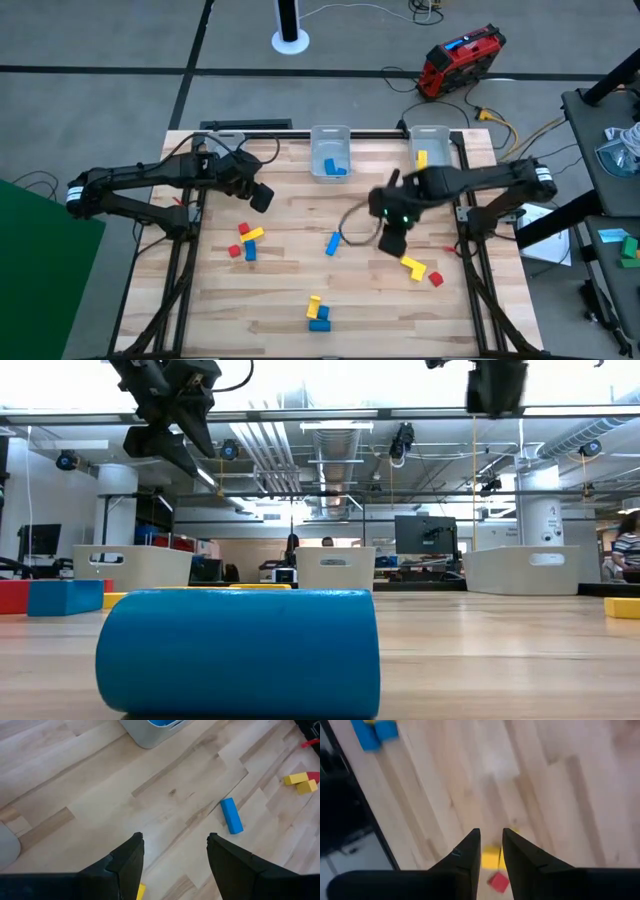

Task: Sort blocks
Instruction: Put the yellow block into the right gray bin

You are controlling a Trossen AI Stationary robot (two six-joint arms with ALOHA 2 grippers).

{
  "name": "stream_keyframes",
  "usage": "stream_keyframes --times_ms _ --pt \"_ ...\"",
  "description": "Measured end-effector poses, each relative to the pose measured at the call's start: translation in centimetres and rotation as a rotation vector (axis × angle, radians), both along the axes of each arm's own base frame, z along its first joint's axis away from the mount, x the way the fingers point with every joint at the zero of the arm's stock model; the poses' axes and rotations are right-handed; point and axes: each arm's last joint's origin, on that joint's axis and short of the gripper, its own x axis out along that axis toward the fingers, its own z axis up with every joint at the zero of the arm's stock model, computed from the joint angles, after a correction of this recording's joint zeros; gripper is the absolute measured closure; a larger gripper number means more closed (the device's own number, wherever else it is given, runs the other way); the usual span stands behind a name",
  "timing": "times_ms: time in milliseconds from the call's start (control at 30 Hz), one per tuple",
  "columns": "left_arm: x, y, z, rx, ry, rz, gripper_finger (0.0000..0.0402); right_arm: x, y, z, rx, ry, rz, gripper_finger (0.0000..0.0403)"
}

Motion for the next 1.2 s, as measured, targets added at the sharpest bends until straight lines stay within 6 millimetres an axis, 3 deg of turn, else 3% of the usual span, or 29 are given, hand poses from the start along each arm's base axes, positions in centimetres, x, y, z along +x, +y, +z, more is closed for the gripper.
stream_keyframes --times_ms 300,700,967,1200 --pt "0.0 0.0 -0.1 0.019 0.008 -0.020 0.0208 -3.5 3.5 -4.8 0.007 0.061 0.072 0.0258" --pt "0.0 0.0 -0.2 0.055 0.022 -0.038 0.0208 -5.3 3.4 -12.9 -0.039 0.133 0.035 0.0135" --pt "0.3 0.1 -0.5 0.067 0.043 -0.046 0.0208 -4.7 3.6 -16.5 -0.064 0.203 0.034 0.0109" --pt "0.9 0.2 -1.1 0.071 0.079 -0.065 0.0208 -4.2 3.7 -19.4 -0.112 0.303 0.021 0.0133"
